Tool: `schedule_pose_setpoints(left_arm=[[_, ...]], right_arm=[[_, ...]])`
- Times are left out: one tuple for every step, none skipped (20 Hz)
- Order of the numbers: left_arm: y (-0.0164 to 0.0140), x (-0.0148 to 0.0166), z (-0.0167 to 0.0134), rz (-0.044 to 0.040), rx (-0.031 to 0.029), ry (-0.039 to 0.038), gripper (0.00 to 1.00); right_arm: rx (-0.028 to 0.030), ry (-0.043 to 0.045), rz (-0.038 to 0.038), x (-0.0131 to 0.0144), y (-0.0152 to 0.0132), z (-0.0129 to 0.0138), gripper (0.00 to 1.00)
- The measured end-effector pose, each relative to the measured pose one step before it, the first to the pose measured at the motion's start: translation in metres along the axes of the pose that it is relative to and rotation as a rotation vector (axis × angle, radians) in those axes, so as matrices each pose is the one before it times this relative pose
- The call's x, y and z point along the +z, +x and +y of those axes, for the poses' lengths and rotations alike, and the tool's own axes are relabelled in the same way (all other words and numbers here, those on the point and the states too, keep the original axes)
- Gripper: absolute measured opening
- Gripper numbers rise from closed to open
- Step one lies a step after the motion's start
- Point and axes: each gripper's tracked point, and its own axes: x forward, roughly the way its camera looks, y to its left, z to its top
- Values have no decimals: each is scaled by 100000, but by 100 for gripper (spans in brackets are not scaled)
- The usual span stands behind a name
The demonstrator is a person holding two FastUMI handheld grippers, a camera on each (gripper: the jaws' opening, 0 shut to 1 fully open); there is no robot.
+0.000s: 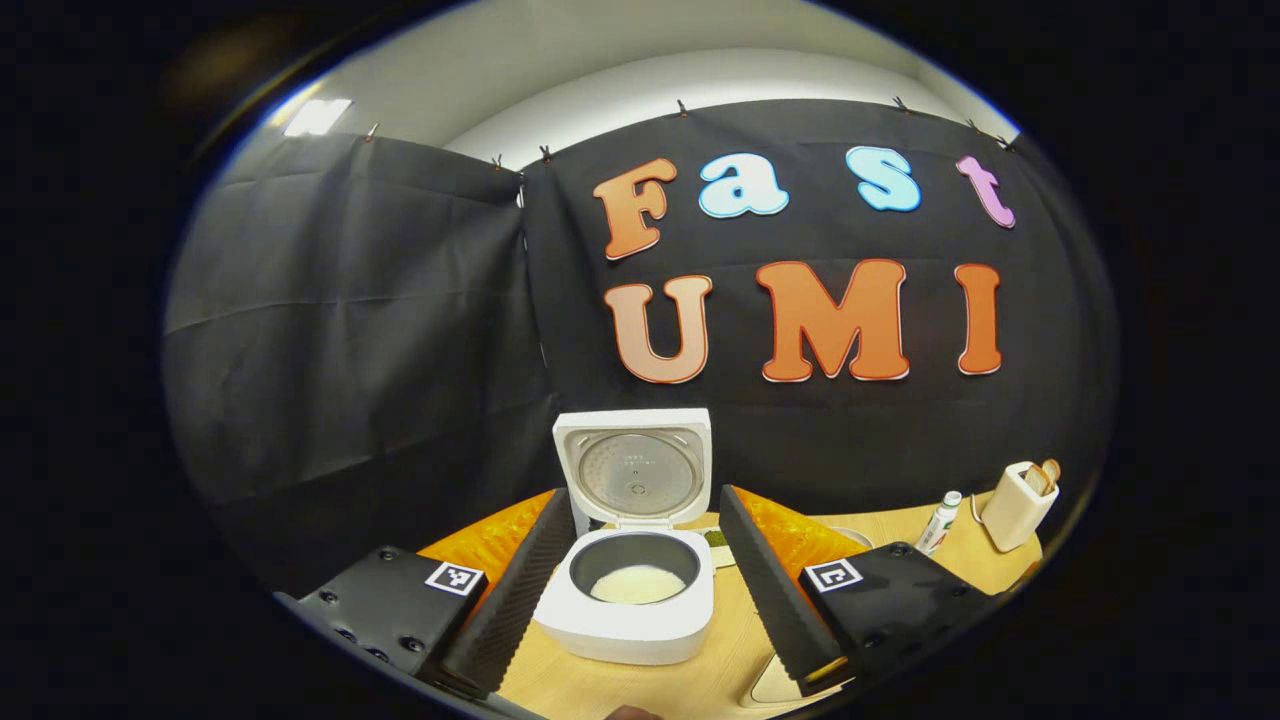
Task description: Close the left gripper, press the button to open the rice cooker; take a wooden spoon from the chopstick holder with the right hand, scoop a spoonful of rice and pour it into the rice cooker, then put the wooden spoon back into the chopstick holder.
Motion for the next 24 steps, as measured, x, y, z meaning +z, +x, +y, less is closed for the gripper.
schedule_pose_setpoints(left_arm=[[336,340,93,-114,46,351,98],[599,381,-105,85,-471,-517,98],[573,346,-100,338,-1006,-915,98],[788,367,46,297,-708,-1015,98],[991,437,386,496,-583,-725,98],[1052,512,312,320,-668,-797,100],[1112,497,264,1068,-908,-658,98],[1317,404,353,834,-1112,-525,100],[1295,510,447,984,-1017,-121,100],[1351,360,320,646,-1207,76,100],[1313,281,469,1198,-717,448,100],[1348,189,438,1019,-1063,-360,100],[1217,326,131,1281,-1630,-591,100],[1360,488,309,488,-1336,-203,100],[1333,285,313,616,-1123,476,100],[1307,248,435,169,-495,715,100],[1286,392,312,548,-711,498,100],[1453,48,130,630,-1106,269,99],[1392,51,129,597,-1220,-31,99],[1498,-35,23,558,-1072,-232,99],[1531,-13,230,1176,-572,-134,99],[1503,-605,243,1641,-211,-419,98],[1531,-278,112,1286,-596,-1091,100],[1318,-176,264,870,-175,-1227,99]], right_arm=[[60,-156,683,148,-112,-114,39],[-110,-435,395,168,-386,-184,44],[-423,-915,-148,240,-317,-130,41],[-1513,-1976,-706,381,-376,-269,65],[-1692,-2257,-1767,547,-411,-50,71],[-2186,-2468,-2171,737,-534,-154,81],[-2229,-2301,-2313,853,-624,142,84],[-2179,-2401,-2543,930,-658,-5,87],[-2181,-2594,-2914,957,-729,73,89],[-2104,-2784,-3060,1081,-660,150,92],[-2064,-2266,-2764,990,-805,57,92],[-1953,-2029,-2670,1207,-647,292,93],[-1949,-1715,-2841,1133,-623,317,93],[-878,-1571,-2514,1177,-576,594,93],[-897,-1343,-2390,1049,-727,653,93],[-146,-1282,-2083,1061,-715,705,93],[-446,-1157,-1945,935,-703,616,94],[-662,-1329,-2027,827,-638,465,94],[-713,-1316,-1939,649,-571,445,94],[-823,-1308,-1575,611,-541,457,94],[-136,-1176,-1118,451,-510,727,94],[-411,-1123,-606,341,-461,560,94],[-103,-1482,-374,105,-370,408,94],[-729,-1763,-642,202,-425,116,94]])
